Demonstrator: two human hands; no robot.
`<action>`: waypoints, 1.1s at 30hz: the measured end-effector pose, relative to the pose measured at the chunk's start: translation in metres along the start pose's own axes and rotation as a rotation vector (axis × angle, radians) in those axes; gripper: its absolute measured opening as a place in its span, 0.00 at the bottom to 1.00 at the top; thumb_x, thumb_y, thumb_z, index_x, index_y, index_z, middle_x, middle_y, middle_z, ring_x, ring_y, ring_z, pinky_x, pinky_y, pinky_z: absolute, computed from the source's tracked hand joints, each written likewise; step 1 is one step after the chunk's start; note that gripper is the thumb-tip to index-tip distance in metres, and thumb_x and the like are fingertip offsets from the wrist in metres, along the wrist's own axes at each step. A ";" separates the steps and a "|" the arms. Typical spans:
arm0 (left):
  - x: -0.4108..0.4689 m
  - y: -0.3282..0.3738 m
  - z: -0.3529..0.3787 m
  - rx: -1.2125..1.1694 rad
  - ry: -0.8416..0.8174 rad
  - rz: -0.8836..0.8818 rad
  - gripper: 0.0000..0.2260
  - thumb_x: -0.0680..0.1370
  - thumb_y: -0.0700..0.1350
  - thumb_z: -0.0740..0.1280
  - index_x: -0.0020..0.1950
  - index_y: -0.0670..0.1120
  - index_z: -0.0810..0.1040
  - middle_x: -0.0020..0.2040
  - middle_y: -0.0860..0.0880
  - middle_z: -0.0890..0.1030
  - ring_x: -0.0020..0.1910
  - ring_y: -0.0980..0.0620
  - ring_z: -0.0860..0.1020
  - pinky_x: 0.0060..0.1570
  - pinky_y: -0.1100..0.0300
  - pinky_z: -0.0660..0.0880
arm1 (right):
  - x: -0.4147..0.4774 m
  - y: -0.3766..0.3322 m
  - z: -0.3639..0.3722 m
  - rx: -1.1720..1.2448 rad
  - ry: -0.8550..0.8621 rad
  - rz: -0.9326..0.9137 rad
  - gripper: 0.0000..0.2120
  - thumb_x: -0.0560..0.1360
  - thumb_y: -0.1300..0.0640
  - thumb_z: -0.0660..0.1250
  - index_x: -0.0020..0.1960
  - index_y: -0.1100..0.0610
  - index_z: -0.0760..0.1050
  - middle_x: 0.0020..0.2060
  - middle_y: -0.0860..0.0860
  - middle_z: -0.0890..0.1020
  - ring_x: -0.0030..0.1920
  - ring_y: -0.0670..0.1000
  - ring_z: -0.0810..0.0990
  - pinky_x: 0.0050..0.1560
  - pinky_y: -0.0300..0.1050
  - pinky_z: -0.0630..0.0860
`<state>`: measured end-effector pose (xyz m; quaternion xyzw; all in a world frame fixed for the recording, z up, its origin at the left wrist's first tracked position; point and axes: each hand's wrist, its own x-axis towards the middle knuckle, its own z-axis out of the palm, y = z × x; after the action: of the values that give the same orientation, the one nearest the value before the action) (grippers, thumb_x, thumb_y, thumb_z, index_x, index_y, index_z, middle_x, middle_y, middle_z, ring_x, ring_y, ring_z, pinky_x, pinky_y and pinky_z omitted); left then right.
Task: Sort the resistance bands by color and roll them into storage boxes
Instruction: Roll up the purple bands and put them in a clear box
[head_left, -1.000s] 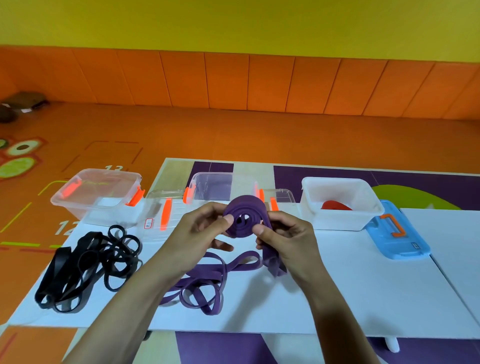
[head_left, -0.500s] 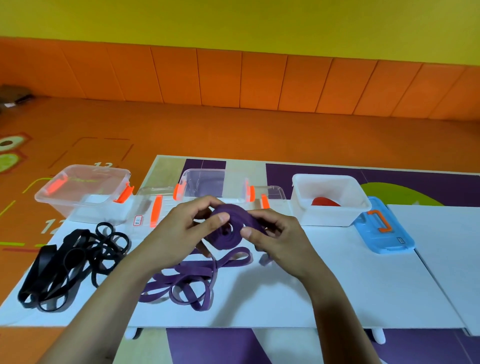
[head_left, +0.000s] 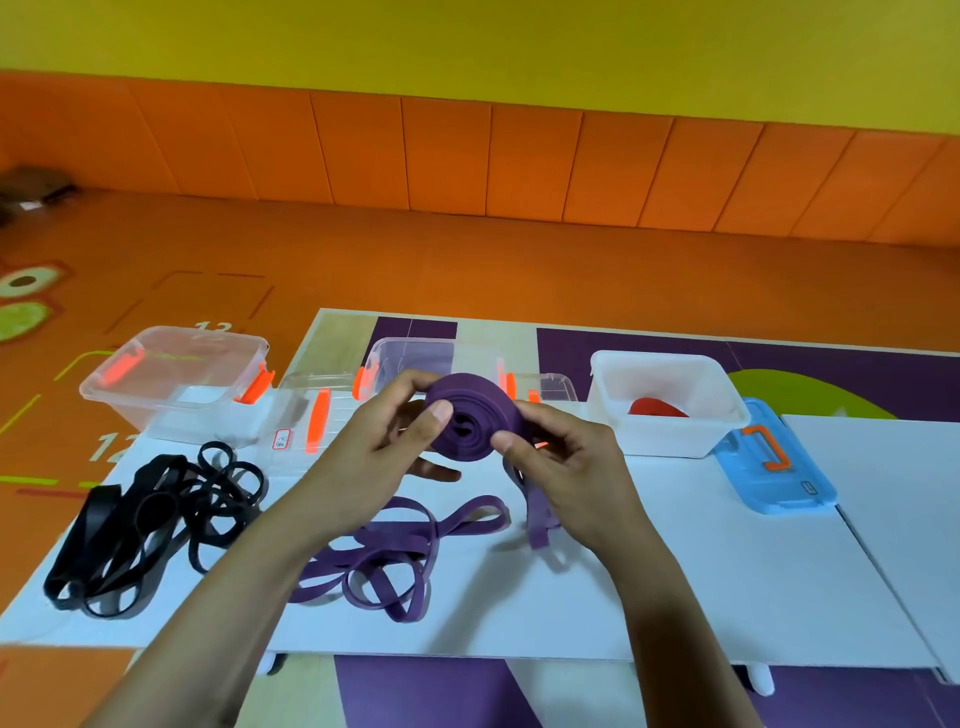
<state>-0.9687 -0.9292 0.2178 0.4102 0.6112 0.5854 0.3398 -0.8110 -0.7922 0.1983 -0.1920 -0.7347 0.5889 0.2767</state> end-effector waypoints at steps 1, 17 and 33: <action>0.000 0.001 -0.005 0.064 -0.018 -0.002 0.12 0.80 0.51 0.63 0.61 0.48 0.76 0.51 0.47 0.85 0.53 0.47 0.83 0.47 0.47 0.84 | 0.000 0.001 -0.001 -0.038 -0.004 -0.002 0.11 0.77 0.56 0.74 0.58 0.45 0.84 0.41 0.40 0.84 0.40 0.45 0.77 0.49 0.38 0.75; 0.007 -0.006 -0.009 0.012 -0.007 -0.112 0.10 0.76 0.47 0.72 0.55 0.44 0.84 0.50 0.45 0.85 0.49 0.44 0.86 0.47 0.47 0.84 | -0.003 0.006 0.003 -0.071 -0.078 0.071 0.12 0.80 0.55 0.70 0.63 0.51 0.82 0.48 0.42 0.83 0.40 0.38 0.79 0.45 0.33 0.74; 0.013 -0.010 0.021 -0.505 0.123 -0.100 0.15 0.79 0.45 0.66 0.62 0.37 0.78 0.56 0.40 0.85 0.55 0.44 0.84 0.51 0.48 0.83 | 0.015 -0.015 0.017 0.016 0.086 -0.043 0.12 0.81 0.46 0.59 0.58 0.47 0.78 0.40 0.39 0.80 0.38 0.40 0.77 0.43 0.33 0.70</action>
<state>-0.9565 -0.9085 0.2070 0.2453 0.4849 0.7257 0.4221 -0.8327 -0.7988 0.2128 -0.1990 -0.7214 0.5797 0.3223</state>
